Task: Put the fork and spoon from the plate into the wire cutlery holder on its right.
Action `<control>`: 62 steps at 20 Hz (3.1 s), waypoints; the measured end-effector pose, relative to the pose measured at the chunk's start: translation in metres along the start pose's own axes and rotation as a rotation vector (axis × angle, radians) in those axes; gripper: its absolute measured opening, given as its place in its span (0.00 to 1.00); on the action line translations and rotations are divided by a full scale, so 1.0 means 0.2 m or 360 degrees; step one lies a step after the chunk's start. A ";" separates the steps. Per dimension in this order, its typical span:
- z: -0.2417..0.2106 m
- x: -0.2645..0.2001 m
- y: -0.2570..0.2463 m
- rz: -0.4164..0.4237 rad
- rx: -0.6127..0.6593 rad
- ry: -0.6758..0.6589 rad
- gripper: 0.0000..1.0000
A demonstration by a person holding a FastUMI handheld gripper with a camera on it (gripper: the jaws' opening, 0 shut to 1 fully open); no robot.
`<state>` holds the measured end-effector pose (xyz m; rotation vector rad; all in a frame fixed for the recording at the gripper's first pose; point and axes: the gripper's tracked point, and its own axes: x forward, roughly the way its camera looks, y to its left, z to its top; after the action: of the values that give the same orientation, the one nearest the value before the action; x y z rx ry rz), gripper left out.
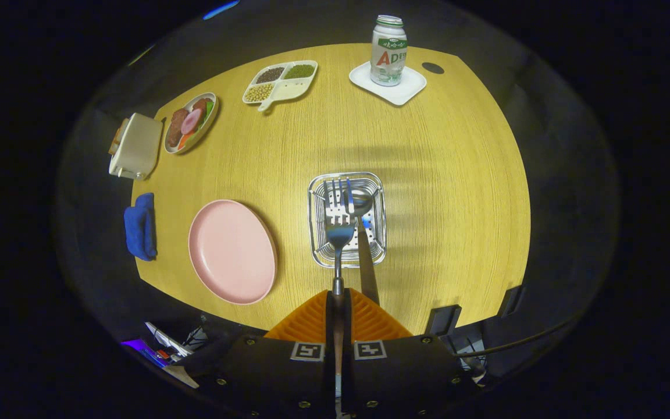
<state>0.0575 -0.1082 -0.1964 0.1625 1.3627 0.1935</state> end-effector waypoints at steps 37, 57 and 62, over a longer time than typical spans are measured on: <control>0.03 -0.03 0.09 0.0165 0.0236 -0.0005 0.25; 0.21 -0.22 0.12 0.0197 0.0348 -0.0434 0.25; 0.39 -0.45 0.11 0.0138 0.0380 -0.0995 0.25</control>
<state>0.1160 -0.1079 -0.0903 0.4438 0.7517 0.0417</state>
